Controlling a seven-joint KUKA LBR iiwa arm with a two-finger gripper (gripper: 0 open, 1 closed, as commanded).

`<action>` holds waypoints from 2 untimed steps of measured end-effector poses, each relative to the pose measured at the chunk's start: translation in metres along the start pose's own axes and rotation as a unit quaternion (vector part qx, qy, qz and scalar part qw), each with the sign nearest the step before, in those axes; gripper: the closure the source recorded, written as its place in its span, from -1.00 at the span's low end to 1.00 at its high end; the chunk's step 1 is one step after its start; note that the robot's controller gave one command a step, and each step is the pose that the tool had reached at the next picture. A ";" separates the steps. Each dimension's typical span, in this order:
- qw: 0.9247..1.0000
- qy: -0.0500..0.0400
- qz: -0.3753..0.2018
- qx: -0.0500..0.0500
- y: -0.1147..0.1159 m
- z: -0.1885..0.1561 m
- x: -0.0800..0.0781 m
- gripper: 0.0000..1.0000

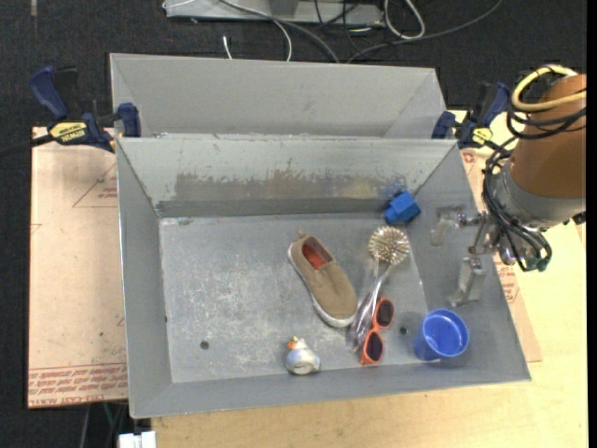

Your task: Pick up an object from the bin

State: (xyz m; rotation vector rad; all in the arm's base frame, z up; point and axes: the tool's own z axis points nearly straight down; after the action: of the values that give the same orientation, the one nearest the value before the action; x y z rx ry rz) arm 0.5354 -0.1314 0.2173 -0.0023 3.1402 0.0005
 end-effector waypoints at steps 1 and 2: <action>1.000 0.000 0.000 0.000 0.000 0.000 0.000 -1.00; 1.000 -0.002 -0.022 0.001 0.004 0.005 -0.004 -1.00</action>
Offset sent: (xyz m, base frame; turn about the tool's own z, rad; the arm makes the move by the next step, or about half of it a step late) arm 0.0346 0.0444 -0.0597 -0.3853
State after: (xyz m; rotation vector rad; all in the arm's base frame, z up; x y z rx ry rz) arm 0.5397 -0.1279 0.2122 -0.0700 3.1359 -0.0026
